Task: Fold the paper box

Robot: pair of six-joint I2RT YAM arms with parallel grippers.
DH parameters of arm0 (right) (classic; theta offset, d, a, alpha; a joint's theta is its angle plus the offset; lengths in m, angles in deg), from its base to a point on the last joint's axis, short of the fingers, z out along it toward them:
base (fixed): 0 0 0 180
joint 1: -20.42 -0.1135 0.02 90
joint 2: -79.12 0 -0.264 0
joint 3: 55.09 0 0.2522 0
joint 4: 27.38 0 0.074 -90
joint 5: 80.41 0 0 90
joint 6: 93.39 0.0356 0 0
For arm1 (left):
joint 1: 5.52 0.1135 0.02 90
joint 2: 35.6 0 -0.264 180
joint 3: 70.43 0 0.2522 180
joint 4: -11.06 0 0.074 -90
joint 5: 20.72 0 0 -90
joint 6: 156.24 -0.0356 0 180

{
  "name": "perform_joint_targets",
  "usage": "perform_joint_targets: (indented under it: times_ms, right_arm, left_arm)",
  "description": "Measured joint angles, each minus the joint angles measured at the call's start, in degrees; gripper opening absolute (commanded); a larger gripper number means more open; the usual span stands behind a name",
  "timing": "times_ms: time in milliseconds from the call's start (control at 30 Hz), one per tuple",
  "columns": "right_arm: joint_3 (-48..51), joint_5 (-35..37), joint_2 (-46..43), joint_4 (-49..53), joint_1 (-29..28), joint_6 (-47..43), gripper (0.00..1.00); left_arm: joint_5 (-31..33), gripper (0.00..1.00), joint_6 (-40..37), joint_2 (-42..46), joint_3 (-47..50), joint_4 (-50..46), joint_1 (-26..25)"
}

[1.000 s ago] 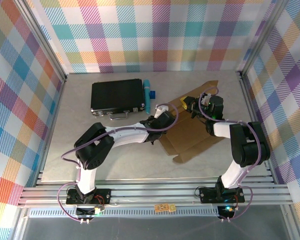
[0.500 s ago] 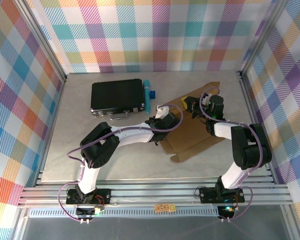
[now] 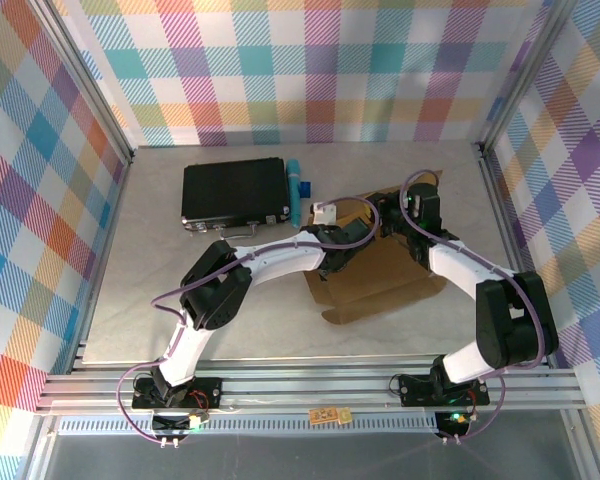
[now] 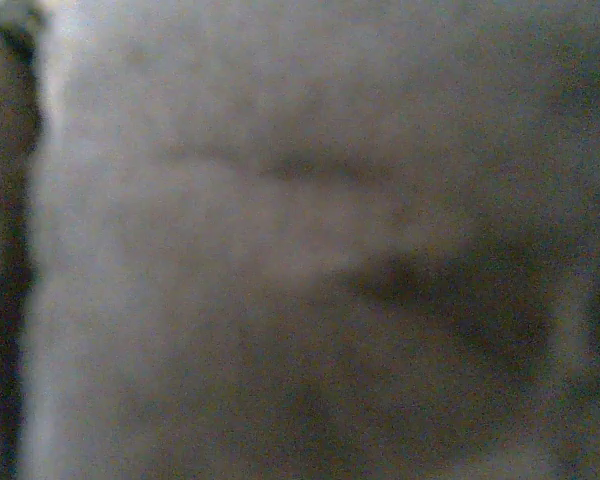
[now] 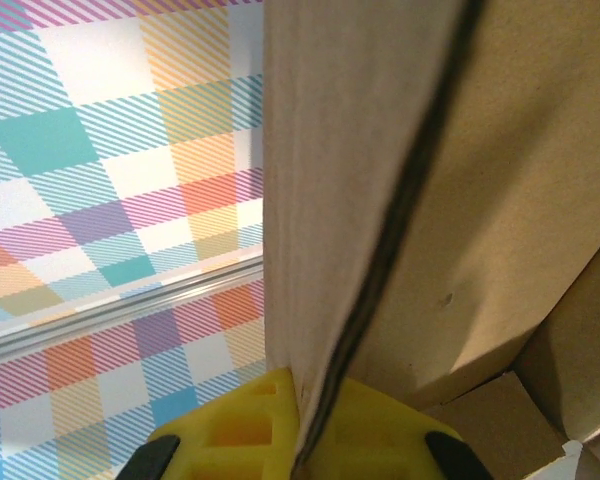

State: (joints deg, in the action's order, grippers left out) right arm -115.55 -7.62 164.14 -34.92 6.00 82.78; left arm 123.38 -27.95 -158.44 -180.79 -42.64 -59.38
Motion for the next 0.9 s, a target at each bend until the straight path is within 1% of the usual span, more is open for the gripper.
perform_joint_targets:
  times_ms: [300,333,367,433,467,500,533,600,700,833,900]
  right_arm:
    - [-1.0,2.1,-0.5,2.9,-1.1,1.2,0.00]
    - [-1.3,2.3,-0.7,3.8,-1.2,1.2,0.05]
    - [-1.6,2.5,-0.8,4.7,-1.2,1.2,0.15]
    - [-3.0,2.3,-1.2,8.5,-1.1,0.2,0.43]
    - [-3.5,1.9,-1.6,11.2,-1.0,-0.5,0.52]
    - [-4.2,1.6,-2.2,14.5,-0.7,-1.6,0.59]
    - [-5.1,1.4,-2.8,17.5,-0.2,-2.8,0.64]
    - [-7.5,0.7,-4.0,23.3,0.7,-5.5,0.70]
    - [-11.7,-0.4,-6.8,30.0,4.0,-9.5,0.72]
    - [-15.3,-0.9,-11.0,35.2,8.3,-13.9,0.68]
    - [-17.2,-0.8,-11.5,36.8,9.3,-16.7,0.65]
  left_arm:
    - [0.9,0.00,1.6,-0.9,-1.2,-1.9,0.3]
    - [1.0,0.00,1.5,-0.9,-1.2,-1.9,0.3]
    - [1.1,0.00,1.3,-0.9,-1.2,-1.8,0.3]
    - [1.7,0.00,0.3,-0.8,-0.7,-1.1,0.4]
    - [2.2,0.00,-0.5,-0.6,0.0,-0.5,0.7]
    - [2.6,0.00,-1.7,-0.3,1.5,0.2,1.3]
    - [3.0,0.00,-2.9,0.1,3.3,1.2,2.1]
    - [3.6,0.00,-4.7,1.0,6.7,3.0,3.3]
    - [4.8,0.00,-8.0,4.0,11.9,6.6,4.7]
    - [5.6,0.00,-15.1,10.5,19.7,12.8,5.5]
    - [5.6,0.00,-19.0,13.2,22.9,16.2,5.6]
